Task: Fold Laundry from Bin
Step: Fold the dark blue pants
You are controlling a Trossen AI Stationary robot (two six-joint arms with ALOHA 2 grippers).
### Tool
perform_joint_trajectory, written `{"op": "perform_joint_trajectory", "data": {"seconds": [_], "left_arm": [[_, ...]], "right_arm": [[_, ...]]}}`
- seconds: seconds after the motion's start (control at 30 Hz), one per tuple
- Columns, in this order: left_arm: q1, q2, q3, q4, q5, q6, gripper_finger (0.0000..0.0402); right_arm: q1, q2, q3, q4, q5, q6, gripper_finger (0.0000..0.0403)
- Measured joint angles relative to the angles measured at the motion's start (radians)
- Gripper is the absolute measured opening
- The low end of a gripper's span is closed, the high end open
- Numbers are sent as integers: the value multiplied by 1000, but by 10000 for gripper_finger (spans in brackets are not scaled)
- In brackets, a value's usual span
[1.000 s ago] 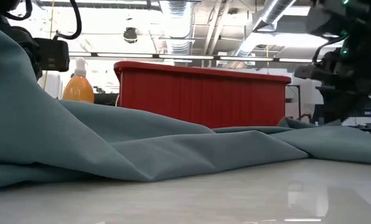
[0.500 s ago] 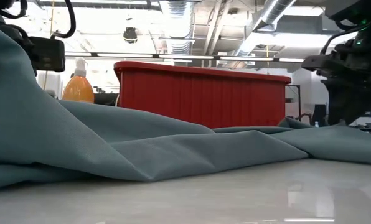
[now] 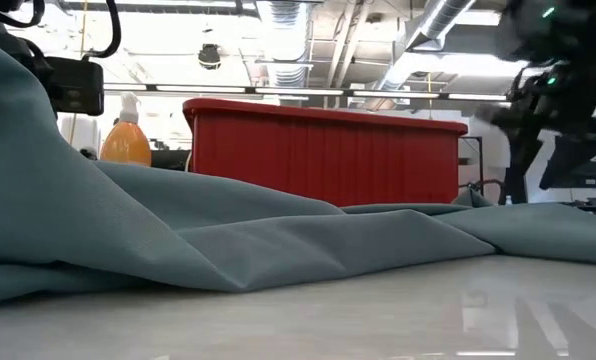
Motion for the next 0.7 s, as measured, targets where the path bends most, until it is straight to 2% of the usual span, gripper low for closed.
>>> {"op": "perform_joint_trajectory", "data": {"seconds": [0.13, 0.27, 0.43, 0.53, 0.63, 0.7], "left_arm": [[0, 0, 0, 0, -6, 6, 194], [0, 0, 0, 0, 2, 8, 194], [0, 0, 0, 0, 16, 1, 194], [0, 0, 0, 2, 14, -12, 194], [0, 0, 0, 22, -3, -12, 194], [0, 0, 0, 30, -10, -11, 194]], "right_arm": [[-125, 82, 0, 64, -28, -149, 208], [-224, 167, 0, 127, -105, -245, 208], [-282, 266, -9, 152, -128, -298, 208], [-316, 308, -43, 254, -170, -371, 203], [-341, 329, -87, 377, -203, -430, 179], [-342, 331, -92, 407, -204, -434, 147]]}}
